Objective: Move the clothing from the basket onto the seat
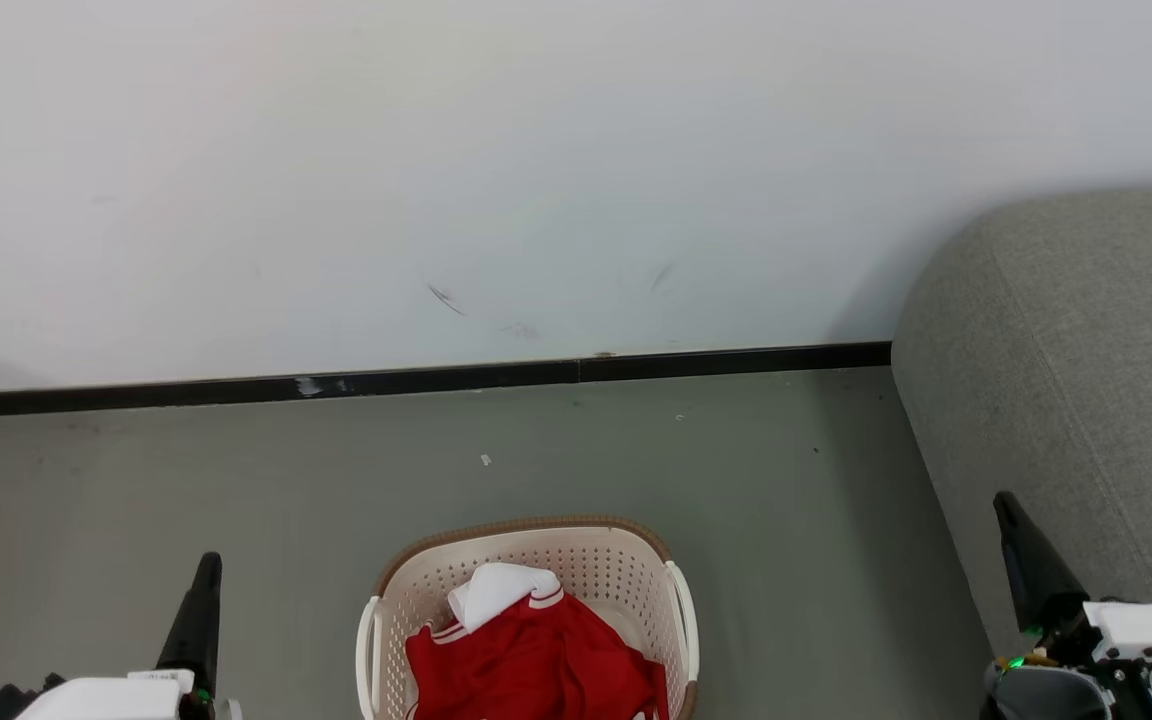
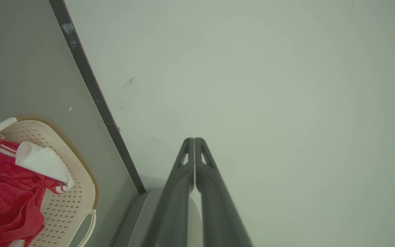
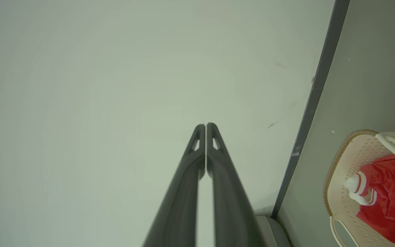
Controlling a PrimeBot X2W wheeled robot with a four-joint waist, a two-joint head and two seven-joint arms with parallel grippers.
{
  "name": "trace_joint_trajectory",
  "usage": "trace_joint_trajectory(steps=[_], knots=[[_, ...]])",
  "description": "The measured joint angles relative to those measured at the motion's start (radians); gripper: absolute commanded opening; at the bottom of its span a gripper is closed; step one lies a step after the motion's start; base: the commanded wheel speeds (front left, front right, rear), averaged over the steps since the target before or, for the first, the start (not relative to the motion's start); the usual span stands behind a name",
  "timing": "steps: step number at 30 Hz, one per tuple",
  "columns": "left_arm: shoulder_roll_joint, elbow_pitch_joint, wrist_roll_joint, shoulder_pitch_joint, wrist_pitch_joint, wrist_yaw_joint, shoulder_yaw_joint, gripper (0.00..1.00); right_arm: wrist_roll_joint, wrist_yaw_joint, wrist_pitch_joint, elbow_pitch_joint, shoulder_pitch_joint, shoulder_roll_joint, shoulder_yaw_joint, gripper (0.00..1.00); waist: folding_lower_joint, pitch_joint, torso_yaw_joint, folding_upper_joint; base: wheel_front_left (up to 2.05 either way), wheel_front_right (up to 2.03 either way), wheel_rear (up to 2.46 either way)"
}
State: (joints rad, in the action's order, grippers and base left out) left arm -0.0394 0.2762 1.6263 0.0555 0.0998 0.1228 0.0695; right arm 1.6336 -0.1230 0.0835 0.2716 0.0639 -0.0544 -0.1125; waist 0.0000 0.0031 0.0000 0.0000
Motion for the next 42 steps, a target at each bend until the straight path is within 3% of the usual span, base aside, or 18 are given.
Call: trace_joint_trajectory(steps=[1,2,8,15,26,42], knots=[[0.0,0.0,0.0,0.0,0.0,0.0,0.0,0.0,0.0,0.0,0.0,0.0,0.0,0.0,0.0,0.0,0.0,0.0,0.0,0.0,0.0,0.0,0.0],[0.005,0.008,0.0,-0.005,0.0,0.0,-0.001,1.0,0.0,0.001,0.0,0.008,-0.005,0.003,0.001,1.0,0.0,0.0,0.0,0.0,0.0,0.0,0.0],[0.04,0.061,0.0,-0.062,-0.001,0.0,-0.01,1.0,0.0,0.001,-0.002,0.063,-0.069,0.033,0.006,1.0,0.0,0.0,0.0,0.0,0.0,0.0,0.0],[0.038,0.051,-0.004,-0.063,-0.015,0.0,-0.01,1.0,-0.007,0.001,-0.015,0.052,-0.069,0.033,0.012,1.0,0.0,0.002,0.0,0.0,0.0,0.0,0.0],[0.029,0.019,-0.072,-0.063,-0.062,0.0,-0.018,1.0,-0.109,0.001,-0.057,0.026,-0.064,0.021,0.046,1.0,0.001,0.003,0.002,0.0,0.0,0.0,0.0],[-0.005,-0.01,-0.267,-0.063,-0.117,0.0,-0.023,1.0,-0.363,0.001,-0.11,-0.005,-0.054,-0.006,0.086,1.0,0.0137,-0.014,0.011,0.0,0.0,0.0,0.0]])
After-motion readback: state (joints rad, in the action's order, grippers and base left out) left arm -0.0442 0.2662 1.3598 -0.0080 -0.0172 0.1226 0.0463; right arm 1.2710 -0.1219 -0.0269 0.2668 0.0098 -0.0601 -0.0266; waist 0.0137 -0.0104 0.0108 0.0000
